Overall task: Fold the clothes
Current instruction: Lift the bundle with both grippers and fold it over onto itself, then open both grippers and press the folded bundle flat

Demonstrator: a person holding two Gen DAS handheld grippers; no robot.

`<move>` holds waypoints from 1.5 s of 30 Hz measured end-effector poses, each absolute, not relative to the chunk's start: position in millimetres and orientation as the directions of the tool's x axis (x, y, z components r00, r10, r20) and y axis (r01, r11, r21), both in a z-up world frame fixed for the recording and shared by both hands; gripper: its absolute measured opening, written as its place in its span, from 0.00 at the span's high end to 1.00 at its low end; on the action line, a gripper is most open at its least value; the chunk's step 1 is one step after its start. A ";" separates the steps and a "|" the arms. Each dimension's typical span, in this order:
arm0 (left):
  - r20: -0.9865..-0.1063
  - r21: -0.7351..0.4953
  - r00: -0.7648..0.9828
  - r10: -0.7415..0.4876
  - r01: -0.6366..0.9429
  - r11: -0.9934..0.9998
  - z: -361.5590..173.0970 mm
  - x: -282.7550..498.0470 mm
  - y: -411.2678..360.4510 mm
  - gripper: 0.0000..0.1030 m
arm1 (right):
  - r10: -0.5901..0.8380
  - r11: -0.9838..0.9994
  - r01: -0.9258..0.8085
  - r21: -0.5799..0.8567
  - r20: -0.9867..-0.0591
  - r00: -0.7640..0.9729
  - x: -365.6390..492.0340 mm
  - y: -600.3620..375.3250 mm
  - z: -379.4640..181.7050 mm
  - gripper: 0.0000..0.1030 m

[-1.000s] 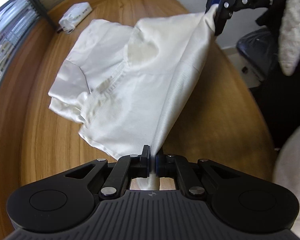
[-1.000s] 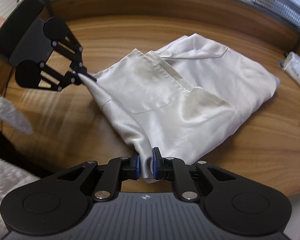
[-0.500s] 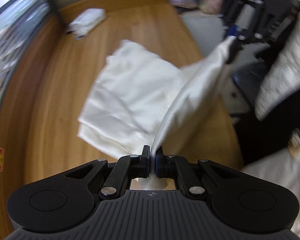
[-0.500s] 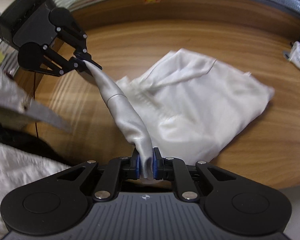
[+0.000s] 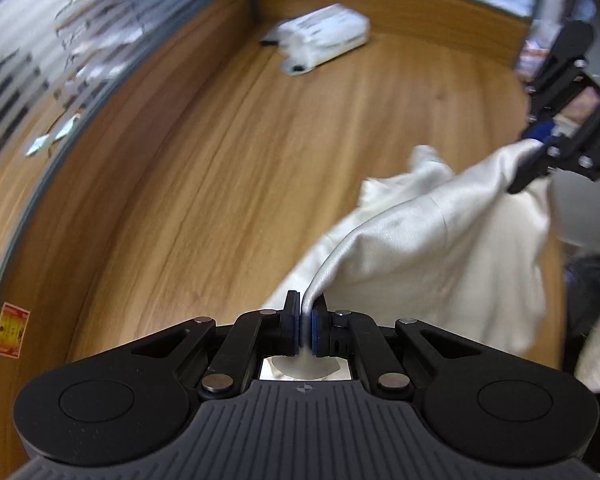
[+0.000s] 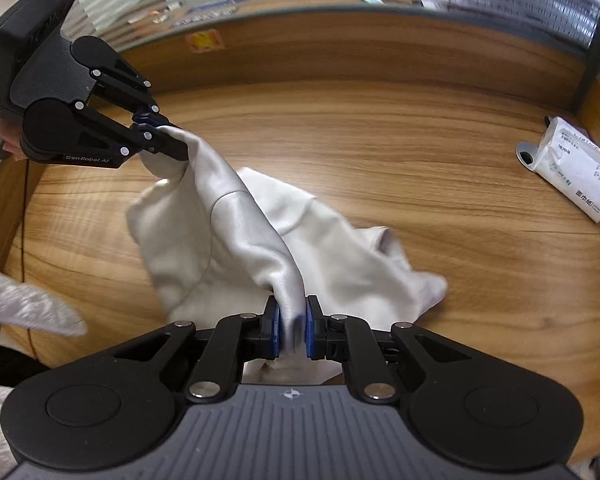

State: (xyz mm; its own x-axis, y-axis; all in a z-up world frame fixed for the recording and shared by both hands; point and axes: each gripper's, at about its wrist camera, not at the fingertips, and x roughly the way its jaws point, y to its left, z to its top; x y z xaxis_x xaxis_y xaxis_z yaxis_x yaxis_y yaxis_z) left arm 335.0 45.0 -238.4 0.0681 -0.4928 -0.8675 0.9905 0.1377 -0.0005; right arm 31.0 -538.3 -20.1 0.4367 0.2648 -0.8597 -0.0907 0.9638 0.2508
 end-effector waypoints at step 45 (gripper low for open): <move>-0.897 -0.155 0.026 -0.442 0.916 0.370 -255.2 355.7 78.9 0.49 | 0.237 0.971 -0.086 0.224 -0.846 0.478 17.3 -513.7 -47.3 0.49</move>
